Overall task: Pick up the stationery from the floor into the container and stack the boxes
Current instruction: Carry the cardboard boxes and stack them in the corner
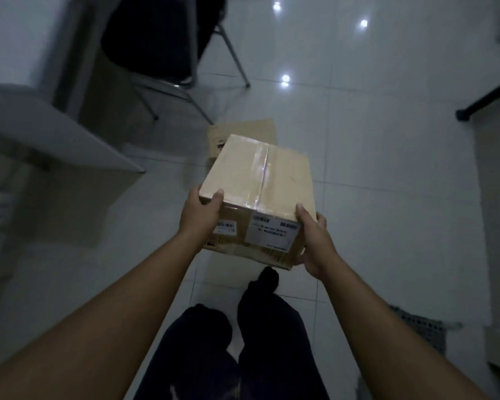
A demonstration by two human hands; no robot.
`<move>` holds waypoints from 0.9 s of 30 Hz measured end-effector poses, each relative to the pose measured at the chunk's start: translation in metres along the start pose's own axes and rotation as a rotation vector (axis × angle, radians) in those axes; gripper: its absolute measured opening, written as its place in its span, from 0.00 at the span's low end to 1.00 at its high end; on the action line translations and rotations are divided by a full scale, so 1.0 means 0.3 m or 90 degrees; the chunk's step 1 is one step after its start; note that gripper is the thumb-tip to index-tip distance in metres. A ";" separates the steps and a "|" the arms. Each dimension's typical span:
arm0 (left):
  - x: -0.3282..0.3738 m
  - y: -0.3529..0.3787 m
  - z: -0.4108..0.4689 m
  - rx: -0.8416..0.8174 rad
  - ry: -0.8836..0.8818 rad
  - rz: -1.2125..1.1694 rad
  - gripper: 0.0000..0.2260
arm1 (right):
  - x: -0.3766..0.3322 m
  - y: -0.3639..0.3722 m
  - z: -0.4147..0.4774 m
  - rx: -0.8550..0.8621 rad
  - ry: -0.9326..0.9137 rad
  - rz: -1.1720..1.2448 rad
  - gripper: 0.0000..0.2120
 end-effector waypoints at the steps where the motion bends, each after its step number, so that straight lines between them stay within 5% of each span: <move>1: -0.011 -0.088 -0.040 0.033 -0.011 -0.025 0.21 | -0.008 0.034 -0.068 -0.025 -0.021 -0.032 0.33; 7: -0.209 -0.580 -0.286 0.150 -0.055 -0.113 0.21 | 0.097 0.241 -0.449 -0.137 -0.122 -0.187 0.26; 27: -1.400 -1.766 -1.294 0.701 -0.299 -0.397 0.14 | 1.274 1.012 -1.604 -0.628 -0.294 -0.629 0.24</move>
Point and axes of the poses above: each hand's wrist, its own z-axis towards the middle knuckle, its own y-axis out of the palm, x = y × z, the point moved 1 cm from there along z, towards the middle knuckle, and after that the axes turned 10 degrees about x, right-handed, at the moved point
